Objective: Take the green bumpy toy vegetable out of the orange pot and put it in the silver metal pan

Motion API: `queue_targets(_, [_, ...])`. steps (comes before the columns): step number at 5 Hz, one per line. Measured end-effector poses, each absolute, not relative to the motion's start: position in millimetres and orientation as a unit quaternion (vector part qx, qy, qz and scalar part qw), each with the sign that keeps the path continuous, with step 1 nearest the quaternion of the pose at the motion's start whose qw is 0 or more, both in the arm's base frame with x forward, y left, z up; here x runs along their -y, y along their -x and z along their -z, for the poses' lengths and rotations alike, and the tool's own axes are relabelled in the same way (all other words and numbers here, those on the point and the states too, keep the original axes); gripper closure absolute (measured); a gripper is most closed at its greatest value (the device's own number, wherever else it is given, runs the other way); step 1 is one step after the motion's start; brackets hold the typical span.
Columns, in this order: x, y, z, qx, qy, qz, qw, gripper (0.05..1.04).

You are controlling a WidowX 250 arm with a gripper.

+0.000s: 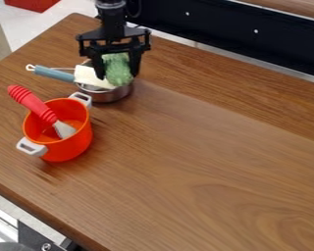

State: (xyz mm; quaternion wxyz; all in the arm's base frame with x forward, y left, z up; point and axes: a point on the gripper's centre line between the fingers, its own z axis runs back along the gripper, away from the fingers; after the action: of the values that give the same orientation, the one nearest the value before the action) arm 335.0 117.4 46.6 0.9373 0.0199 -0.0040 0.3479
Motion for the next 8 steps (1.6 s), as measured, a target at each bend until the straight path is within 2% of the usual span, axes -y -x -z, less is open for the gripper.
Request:
queue_targets(1, [-116,-334,-47,-0.002,-0.02,-0.346,0.938,0.206])
queue_targets(2, [-117,-337,-53,0.0,-0.016,-0.346,0.938,0.082])
queue_targets(4, [-121,-333,-52,-0.008,0.005,-0.34,0.94,0.083])
queue_targets(6, [-108,-319,-62,0.036,0.009,-0.241,0.97,0.083])
queue_targets(8, [-72,-299,-75,0.079,0.038,-0.136,0.987,0.083])
